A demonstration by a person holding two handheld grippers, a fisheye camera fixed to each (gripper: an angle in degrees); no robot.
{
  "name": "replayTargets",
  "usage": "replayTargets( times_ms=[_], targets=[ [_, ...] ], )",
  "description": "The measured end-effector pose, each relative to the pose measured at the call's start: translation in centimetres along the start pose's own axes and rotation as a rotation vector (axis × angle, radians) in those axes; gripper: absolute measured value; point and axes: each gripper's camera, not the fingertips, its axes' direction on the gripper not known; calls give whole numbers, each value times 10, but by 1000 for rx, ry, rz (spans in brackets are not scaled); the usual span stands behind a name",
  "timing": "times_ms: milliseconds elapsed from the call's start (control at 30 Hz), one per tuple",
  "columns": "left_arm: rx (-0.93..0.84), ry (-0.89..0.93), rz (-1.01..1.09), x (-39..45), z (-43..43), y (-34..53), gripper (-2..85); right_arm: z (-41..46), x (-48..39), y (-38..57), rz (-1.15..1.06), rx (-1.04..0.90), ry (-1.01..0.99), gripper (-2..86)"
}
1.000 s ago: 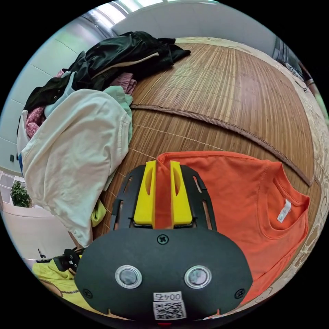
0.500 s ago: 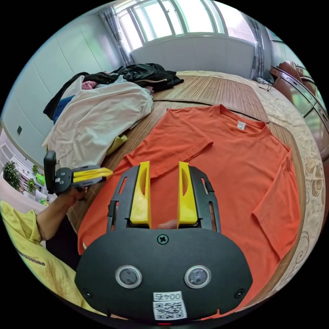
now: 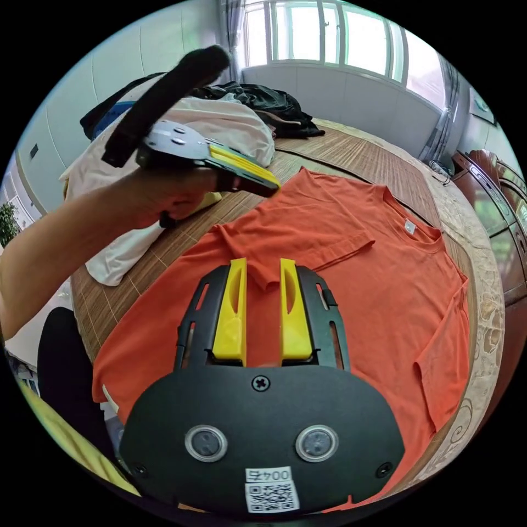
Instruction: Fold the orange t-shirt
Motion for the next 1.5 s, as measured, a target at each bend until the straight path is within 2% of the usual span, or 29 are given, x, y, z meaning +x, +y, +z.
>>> replayTargets(
  times_ms=[33,100,133,267,367,467,633,700,800,867,933,1033,1133,1233,1300,1400,1500],
  targets=[
    [-79,-48,-11,2,16,-1,5,6,-1,-1,1,-61,-3,85],
    [-35,-52,-29,3,19,6,5,17,-4,3,-7,-149,16,79],
    [-25,-36,-70,0,19,9,4,12,-6,10,-4,-92,38,75],
    [-10,-83,-155,-5,9,16,3,-6,-6,21,-24,-87,21,79],
    [103,-43,-142,-3,-19,9,3,-46,11,44,-1,1,23,83],
    [114,-86,-81,8,-26,-10,3,-84,53,85,72,38,68,86],
    [-76,-42,-73,20,7,-31,4,-160,178,189,345,40,206,84],
    [16,10,-87,31,-10,-29,4,-190,219,231,472,59,224,80],
    [135,204,-33,71,-40,-31,4,-225,269,290,625,60,222,70],
    [150,340,25,116,-47,-37,4,-235,294,316,719,56,168,67],
    [147,392,84,154,-47,-44,4,-242,321,341,830,113,31,75],
    [139,352,191,215,-44,-61,4,-244,348,356,929,189,-99,84],
    [142,336,255,258,-39,-82,4,-242,358,350,927,164,-58,69],
    [-29,248,276,284,-13,-97,5,-234,354,340,857,21,54,57],
    [-25,286,230,276,-23,-96,5,-254,347,347,848,42,55,53],
    [84,313,208,251,-68,-69,6,-304,312,368,749,129,51,41],
    [136,290,174,216,-114,-6,5,-338,258,398,654,121,73,28]
  ],
)
